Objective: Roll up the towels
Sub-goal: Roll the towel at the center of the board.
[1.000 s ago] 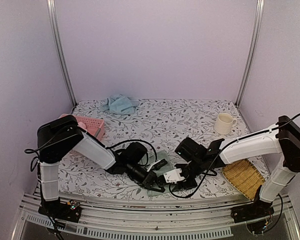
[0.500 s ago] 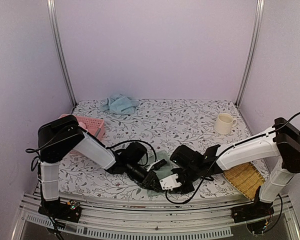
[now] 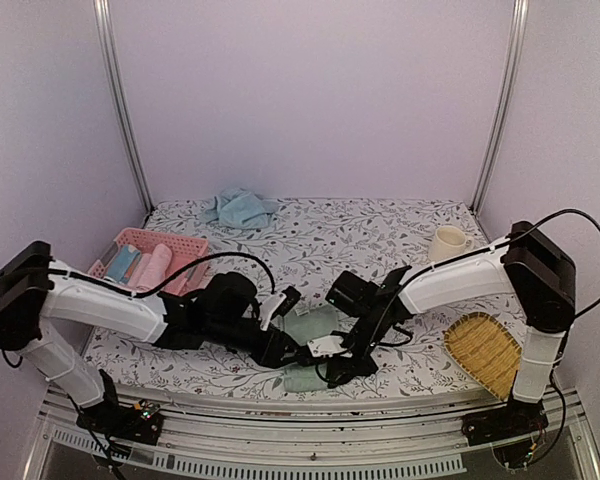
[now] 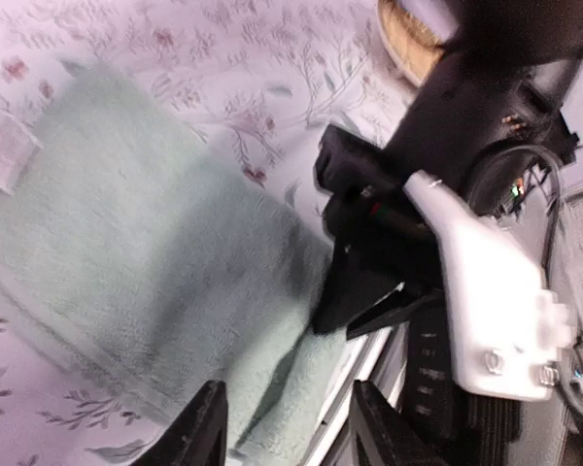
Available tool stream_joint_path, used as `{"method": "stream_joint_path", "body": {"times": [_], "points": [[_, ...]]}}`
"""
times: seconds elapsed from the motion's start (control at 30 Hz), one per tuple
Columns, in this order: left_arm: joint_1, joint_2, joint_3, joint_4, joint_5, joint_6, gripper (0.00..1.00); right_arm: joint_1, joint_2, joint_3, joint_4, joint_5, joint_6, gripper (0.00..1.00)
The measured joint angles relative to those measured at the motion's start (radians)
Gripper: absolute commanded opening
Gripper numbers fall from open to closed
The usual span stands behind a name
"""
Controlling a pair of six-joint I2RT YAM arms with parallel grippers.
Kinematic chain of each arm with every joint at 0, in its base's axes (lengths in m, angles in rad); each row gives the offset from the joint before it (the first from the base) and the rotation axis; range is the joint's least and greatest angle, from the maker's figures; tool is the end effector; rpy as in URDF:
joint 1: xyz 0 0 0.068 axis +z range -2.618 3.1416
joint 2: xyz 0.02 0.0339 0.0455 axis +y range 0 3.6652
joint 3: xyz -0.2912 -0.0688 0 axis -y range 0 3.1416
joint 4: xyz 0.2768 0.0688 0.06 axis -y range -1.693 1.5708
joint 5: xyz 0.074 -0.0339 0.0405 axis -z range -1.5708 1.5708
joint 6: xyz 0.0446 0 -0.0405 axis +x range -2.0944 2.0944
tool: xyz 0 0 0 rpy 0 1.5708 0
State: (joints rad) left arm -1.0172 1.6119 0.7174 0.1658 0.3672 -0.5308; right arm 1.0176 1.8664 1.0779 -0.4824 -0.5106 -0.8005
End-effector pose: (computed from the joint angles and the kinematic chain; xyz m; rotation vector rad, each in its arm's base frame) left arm 0.1642 -0.2962 0.1491 0.8193 2.4223 -1.1361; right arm 0.1789 0.3313 0.1302 -2.2777 1.6341 0.7726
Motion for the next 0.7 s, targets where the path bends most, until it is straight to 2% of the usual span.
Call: {"method": "stream_joint_path", "body": {"times": [0.13,0.27,0.4,0.53,0.7], "points": [[-0.064,-0.220,-0.115,0.014,-0.273,0.063,0.41,-0.067,0.157,0.170,-0.212,-0.198,-0.028,0.03],[-0.183,-0.279,-0.209,0.013,-0.433,0.147,0.39,-0.135,0.344,0.362,-0.443,-0.373,-0.037,0.03],[-0.283,-0.282,-0.213,-0.012,-0.546,0.238,0.40,-0.191,0.474,0.471,-0.615,-0.509,-0.054,0.03],[-0.287,-0.254,-0.166,-0.007,-0.592,0.347,0.41,-0.215,0.527,0.524,-0.717,-0.553,-0.061,0.04],[-0.292,-0.102,-0.041,-0.010,-0.529,0.483,0.37,-0.216,0.543,0.547,-0.758,-0.553,-0.060,0.04]]}}
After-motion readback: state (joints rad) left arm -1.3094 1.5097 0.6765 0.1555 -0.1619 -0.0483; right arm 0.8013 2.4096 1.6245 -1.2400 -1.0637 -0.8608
